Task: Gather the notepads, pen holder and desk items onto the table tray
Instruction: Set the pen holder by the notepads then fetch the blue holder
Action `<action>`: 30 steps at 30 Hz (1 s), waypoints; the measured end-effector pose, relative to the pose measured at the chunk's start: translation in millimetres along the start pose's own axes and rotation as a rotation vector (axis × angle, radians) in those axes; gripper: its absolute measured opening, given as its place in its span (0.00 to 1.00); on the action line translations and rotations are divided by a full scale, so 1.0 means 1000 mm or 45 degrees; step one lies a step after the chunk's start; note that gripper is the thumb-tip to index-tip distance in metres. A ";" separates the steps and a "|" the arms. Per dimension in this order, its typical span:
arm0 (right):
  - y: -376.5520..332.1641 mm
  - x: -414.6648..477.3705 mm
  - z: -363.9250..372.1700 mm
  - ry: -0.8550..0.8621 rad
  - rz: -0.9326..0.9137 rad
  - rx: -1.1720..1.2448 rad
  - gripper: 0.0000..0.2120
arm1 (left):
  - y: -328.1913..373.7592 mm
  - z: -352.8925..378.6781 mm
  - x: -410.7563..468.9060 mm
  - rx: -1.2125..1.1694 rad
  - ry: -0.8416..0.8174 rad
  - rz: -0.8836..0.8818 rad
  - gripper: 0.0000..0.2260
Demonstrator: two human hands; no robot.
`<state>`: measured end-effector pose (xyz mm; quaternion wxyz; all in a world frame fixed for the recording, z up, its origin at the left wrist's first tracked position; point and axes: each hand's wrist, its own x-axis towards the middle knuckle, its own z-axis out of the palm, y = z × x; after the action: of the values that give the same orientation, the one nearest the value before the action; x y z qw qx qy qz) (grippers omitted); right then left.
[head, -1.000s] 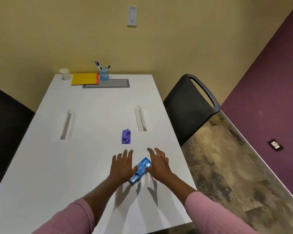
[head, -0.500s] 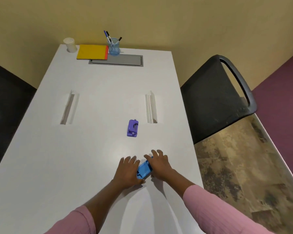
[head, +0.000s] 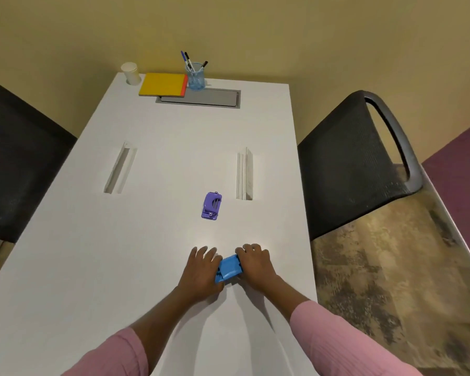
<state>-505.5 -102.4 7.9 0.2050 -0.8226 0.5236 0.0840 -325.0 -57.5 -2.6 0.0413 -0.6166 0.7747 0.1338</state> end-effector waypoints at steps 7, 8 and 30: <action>0.076 -0.051 -0.052 0.157 0.054 0.254 0.25 | 0.081 -0.033 0.019 0.032 0.177 -0.084 0.31; 0.090 -0.061 -0.060 0.197 0.060 0.270 0.26 | 0.098 -0.038 0.022 0.036 0.235 -0.101 0.32; 0.370 -0.241 -0.277 0.905 0.151 0.326 0.31 | 0.444 -0.208 0.144 -0.122 0.886 0.044 0.40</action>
<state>-964.1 -156.7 250.7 0.1064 -0.7366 0.6149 -0.2609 -767.4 -156.9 233.7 -0.2567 -0.6133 0.7455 -0.0474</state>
